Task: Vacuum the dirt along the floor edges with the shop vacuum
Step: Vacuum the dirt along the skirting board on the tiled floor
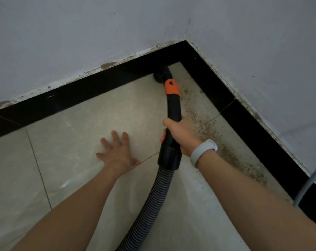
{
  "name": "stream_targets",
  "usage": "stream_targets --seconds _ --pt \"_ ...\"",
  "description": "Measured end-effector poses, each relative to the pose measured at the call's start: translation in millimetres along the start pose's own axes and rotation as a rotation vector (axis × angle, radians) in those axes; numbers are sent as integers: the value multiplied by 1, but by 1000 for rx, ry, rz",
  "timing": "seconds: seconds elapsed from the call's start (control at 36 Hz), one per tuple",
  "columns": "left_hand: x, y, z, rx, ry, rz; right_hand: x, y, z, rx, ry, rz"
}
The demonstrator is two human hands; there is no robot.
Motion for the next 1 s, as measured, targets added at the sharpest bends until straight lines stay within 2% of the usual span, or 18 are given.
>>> stream_targets --seconds 0.14,0.31,0.5,0.67,0.81,1.0 --pt "0 1 0 -1 13 7 14 16 -10 -8 103 -19" --pt "0 -1 0 2 11 0 -5 14 -43 187 -8 -36" --pt "0 -2 0 -1 19 -8 12 26 -36 29 89 3" --pt "-1 -2 -1 -1 18 -8 2 24 -49 134 25 -11" --pt "0 -1 0 1 20 -11 5 30 -34 -18 129 11" --pt "0 -1 -1 -3 10 -7 4 31 -48 121 21 8"
Point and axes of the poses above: each hand's wrist, its own y-axis away from the middle knuckle, its own z-axis out of the palm, x = y × z, the point moved 6 cm from there along -y, towards the middle knuckle, and after that the axes turned 6 degrees about -x, right-handed, at the moved point
